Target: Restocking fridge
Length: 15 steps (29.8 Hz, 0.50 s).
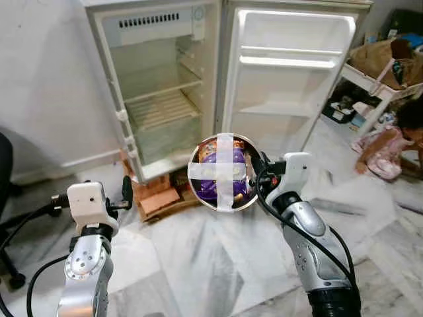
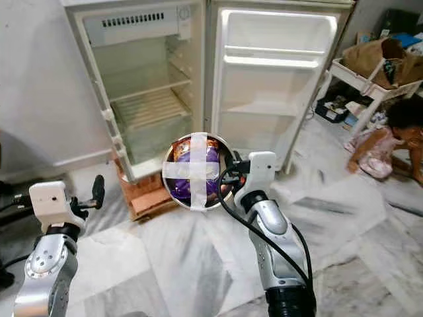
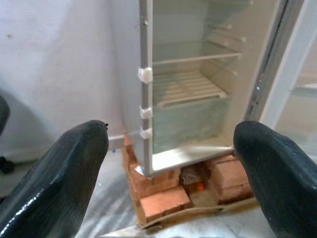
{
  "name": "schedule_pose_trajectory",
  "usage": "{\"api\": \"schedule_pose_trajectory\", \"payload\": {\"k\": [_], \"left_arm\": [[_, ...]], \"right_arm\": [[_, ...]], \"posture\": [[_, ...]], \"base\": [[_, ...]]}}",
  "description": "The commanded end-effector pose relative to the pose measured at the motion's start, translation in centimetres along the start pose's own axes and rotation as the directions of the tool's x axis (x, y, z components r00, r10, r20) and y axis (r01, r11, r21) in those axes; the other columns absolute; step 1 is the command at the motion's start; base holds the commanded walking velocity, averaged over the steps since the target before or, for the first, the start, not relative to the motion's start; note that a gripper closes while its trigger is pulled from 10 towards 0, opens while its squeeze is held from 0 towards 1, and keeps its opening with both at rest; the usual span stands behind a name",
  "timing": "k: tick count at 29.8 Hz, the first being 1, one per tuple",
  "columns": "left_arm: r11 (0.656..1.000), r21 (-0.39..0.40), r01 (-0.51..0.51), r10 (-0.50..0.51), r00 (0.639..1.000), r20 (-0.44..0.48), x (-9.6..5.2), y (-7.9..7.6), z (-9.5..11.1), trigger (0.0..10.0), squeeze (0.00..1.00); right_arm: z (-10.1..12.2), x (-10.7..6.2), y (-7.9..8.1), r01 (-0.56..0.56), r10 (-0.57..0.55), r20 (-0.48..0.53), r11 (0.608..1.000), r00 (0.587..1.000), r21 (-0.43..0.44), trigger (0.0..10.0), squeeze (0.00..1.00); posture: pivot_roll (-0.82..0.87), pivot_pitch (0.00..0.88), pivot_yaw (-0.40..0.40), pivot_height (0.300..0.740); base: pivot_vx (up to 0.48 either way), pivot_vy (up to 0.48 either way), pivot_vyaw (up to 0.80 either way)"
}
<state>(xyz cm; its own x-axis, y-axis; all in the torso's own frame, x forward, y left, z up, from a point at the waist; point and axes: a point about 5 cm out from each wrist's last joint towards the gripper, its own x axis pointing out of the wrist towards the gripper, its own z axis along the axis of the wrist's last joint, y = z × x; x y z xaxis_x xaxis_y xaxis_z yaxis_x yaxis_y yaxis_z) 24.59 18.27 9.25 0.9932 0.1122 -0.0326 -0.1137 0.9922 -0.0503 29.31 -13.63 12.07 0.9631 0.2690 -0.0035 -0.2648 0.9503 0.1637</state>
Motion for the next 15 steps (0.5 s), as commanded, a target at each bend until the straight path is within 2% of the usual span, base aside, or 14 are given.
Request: {"api": "schedule_pose_trajectory", "payload": {"k": [1, 6, 11, 15], "left_arm": [[1.0, 0.018, 0.012, -0.012, 1.0, 0.009, 0.11, -0.15, 0.29, 10.0, 0.0], [0.999, 0.025, 0.024, -0.024, 1.0, 0.011, 0.16, -0.41, 0.38, 10.0, 0.0], [0.999, 0.042, 0.027, -0.027, 1.0, 0.003, 0.18, -0.41, 0.17, 10.0, 0.0], [0.998, 0.053, 0.033, -0.033, 0.999, -0.003, 0.25, -0.5, 0.02, 10.0, 0.0]], "right_arm": [[0.82, 0.1, 0.07, -0.012, 0.013, 0.044, 1.0, 0.999, -0.022, 10.0, 0.0], [1.21, 0.29, 0.59, -0.039, 0.042, 0.064, 0.998, 0.997, -0.047, 10.0, 0.0], [1.06, 0.26, 0.71, -0.038, 0.04, 0.061, 0.999, 0.997, -0.034, 10.0, 0.0], [0.89, 0.25, 0.76, -0.037, 0.039, 0.056, 0.999, 0.998, -0.033, 10.0, 0.0]], "posture": [[0.07, 0.078, -0.033, 0.74], [0.07, 0.081, -0.028, 0.74], [0.07, 0.076, -0.029, 0.74], [0.08, 0.074, -0.031, 0.74]], "base": [[0.0, 0.251, 0.0], [0.0, 0.05, 0.0], [0.05, 0.0, 0.0], [0.342, 0.0, 0.64]]}}
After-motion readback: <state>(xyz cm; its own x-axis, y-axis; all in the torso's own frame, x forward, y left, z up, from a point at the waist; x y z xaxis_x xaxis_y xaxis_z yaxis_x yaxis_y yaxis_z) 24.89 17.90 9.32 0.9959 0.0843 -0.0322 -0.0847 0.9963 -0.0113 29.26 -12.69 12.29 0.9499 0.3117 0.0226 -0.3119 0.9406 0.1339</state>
